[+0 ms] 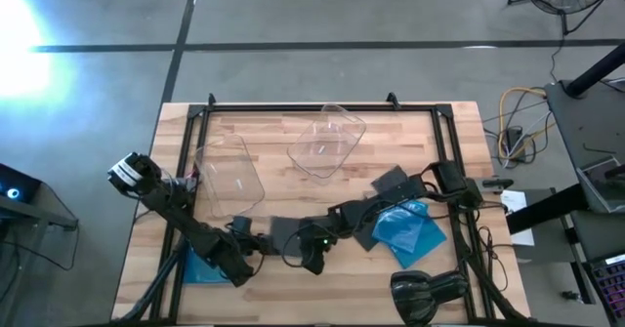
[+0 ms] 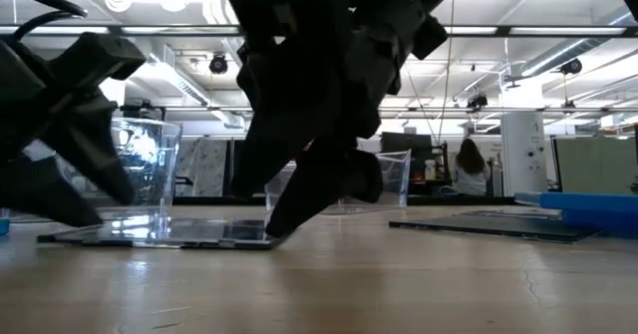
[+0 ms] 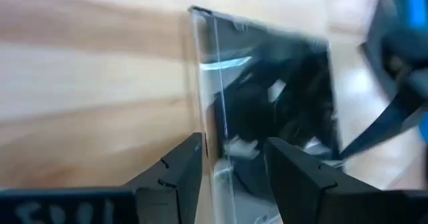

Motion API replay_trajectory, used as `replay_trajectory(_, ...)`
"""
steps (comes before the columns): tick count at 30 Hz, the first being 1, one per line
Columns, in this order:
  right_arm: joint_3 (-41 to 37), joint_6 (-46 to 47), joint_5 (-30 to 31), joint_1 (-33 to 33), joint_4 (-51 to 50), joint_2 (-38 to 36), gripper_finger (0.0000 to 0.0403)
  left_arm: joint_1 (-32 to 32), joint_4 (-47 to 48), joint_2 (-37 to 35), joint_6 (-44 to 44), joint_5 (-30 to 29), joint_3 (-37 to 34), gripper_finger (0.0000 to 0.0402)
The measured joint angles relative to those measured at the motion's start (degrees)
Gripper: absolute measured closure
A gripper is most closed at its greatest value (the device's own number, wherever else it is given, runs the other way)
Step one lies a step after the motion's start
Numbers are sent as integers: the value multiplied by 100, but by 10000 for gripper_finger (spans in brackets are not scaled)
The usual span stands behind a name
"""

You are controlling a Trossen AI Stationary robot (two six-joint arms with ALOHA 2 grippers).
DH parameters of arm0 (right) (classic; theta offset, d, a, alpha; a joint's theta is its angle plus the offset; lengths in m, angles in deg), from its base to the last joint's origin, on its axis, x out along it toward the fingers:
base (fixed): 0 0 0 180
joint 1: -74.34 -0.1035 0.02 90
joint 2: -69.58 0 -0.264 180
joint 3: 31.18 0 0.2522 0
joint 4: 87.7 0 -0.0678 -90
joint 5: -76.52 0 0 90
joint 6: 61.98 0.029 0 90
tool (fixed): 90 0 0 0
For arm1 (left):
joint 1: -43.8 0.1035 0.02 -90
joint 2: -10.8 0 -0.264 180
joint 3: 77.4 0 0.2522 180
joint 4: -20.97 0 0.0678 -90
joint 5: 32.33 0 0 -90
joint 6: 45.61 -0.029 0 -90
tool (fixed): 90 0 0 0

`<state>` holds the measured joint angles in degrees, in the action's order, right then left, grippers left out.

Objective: Pick & place jewel cases by type
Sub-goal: Put the left black CD case into the right transparent bin

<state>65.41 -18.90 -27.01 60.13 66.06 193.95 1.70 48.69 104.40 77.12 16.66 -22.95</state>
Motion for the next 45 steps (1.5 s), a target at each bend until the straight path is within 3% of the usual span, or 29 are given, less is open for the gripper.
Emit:
replay_trajectory(3, 0, -106, -63, -45, -96, 24, 179, 29, -342, 2, -308, -257, 11, 264)
replay_trajectory(11, -17, -337, 51, -145, -42, 66, 179, 54, -2175, -11, -1598, -151, 15, 264)
replay_trajectory(17, -24, -320, 21, -156, -43, 83, 179, 101, -2239, -13, -1807, -117, 17, 266)
replay_trajectory(21, -34, -322, 51, -197, -47, 20, 179, 132, -1900, -13, -1698, -78, 64, 294)
replay_trajectory(27, -50, -315, 178, -231, -138, -74, 179, 178, -1457, -13, -1571, -93, 206, 390)
replay_trajectory(34, -69, -527, 288, -273, -987, -704, 179, 209, -246, -156, -1956, -144, 975, 401)
replay_trajectory(41, -375, -686, 1674, -413, -1999, -2213, 179, 834, 2466, -986, -2544, -555, 1997, 401)
replay_trajectory(45, -922, 173, 2680, -466, -2126, -3176, 179, 1850, 2331, -1694, -3498, -875, 2136, 401)
